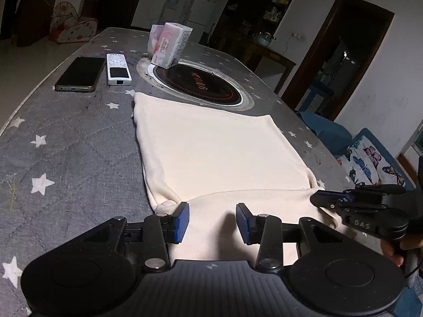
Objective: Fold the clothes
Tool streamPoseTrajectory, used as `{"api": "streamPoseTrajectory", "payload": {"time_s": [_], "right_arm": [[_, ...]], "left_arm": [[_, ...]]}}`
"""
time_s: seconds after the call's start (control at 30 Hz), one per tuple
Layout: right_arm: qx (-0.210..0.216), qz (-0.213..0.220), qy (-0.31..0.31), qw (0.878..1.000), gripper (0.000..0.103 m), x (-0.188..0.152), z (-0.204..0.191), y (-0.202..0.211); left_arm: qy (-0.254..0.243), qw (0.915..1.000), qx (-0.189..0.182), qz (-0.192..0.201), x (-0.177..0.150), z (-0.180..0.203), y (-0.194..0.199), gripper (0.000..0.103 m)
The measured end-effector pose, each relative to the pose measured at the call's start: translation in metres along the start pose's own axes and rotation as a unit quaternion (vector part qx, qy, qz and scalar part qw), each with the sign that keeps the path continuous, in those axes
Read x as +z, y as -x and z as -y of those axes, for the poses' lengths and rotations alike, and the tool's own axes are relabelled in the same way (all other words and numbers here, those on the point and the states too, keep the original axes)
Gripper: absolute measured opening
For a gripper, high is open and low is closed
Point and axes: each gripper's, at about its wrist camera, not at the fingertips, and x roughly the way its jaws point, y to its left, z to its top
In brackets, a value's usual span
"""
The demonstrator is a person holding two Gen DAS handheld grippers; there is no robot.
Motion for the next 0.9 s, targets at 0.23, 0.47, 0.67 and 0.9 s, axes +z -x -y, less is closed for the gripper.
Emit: {"api": "streamPoseTrajectory", "payload": {"time_s": [0.23,0.47,0.67,0.9], "right_arm": [[0.022,0.034,0.017,0.999,0.012,0.013,-0.001,0.024],[0.075,0.019,0.002,0.997,0.012,0.024,-0.012,-0.004],[0.078,0.004,0.002,0.997,0.012,0.022,-0.013,-0.016],[0.090,0.001,0.056,0.994,0.015,0.009,-0.026,0.016]], "left_arm": [[-0.017,0.9996,-0.018,0.014,0.004,0.012,0.014,0.047],[-0.039,0.9991,-0.016,-0.006,-0.003,0.024,0.002,0.048],[-0.044,0.9988,-0.009,-0.017,-0.009,0.022,-0.001,0.049],[-0.087,0.9959,-0.021,-0.011,-0.017,0.040,0.009,0.051]]}}
